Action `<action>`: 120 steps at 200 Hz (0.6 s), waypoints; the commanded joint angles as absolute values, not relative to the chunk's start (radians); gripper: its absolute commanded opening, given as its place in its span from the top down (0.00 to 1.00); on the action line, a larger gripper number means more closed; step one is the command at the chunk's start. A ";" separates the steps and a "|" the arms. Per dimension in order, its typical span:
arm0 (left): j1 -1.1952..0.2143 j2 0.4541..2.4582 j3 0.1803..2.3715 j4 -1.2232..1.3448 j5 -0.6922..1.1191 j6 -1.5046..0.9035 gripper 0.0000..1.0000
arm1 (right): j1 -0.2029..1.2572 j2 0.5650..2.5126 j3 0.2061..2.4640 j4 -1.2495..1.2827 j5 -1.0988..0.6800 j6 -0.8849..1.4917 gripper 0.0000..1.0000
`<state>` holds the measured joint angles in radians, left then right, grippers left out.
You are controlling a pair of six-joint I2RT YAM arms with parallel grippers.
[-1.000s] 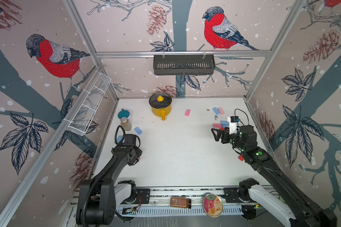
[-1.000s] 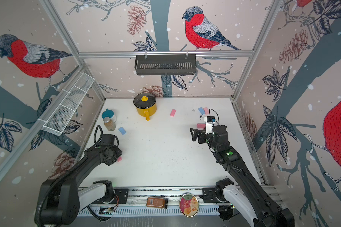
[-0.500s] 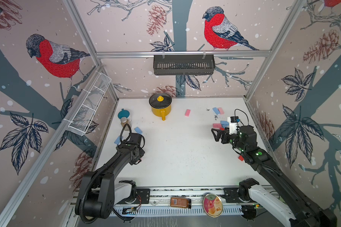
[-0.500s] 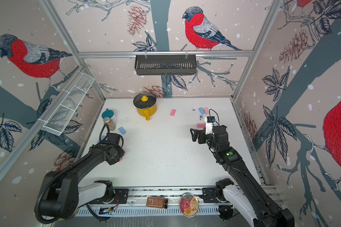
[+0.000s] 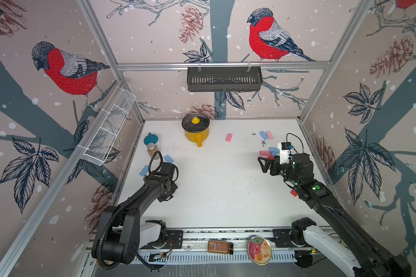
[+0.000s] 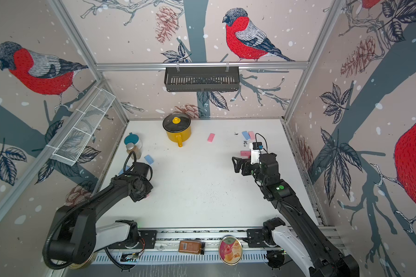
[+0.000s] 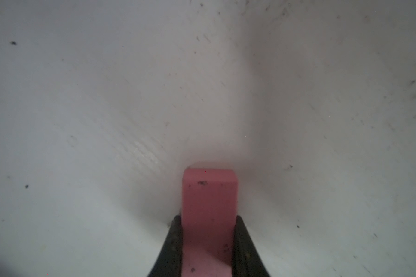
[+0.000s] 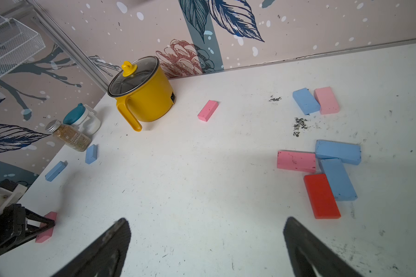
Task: Assemble the letter t with building blocks
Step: Pick up the building block from the center of the board.
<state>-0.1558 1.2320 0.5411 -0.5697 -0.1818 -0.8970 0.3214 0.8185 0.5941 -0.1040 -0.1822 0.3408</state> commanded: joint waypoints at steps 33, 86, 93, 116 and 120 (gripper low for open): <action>-0.233 1.140 0.513 -0.403 0.001 -0.705 0.84 | 0.323 0.816 0.590 -0.080 -0.171 0.347 0.00; -0.310 1.203 0.675 -0.447 0.010 -0.544 0.85 | 0.332 0.827 0.609 -0.104 -0.173 0.340 0.00; -0.325 1.239 0.710 -0.461 0.005 -0.521 0.86 | 0.337 0.827 0.613 -0.110 -0.172 0.338 0.00; -0.364 1.370 0.815 -0.488 -0.007 -0.461 0.87 | 0.356 0.825 0.625 -0.133 -0.163 0.337 0.00; -0.368 1.391 0.831 -0.489 -0.008 -0.456 0.87 | 0.358 0.824 0.627 -0.137 -0.164 0.336 0.00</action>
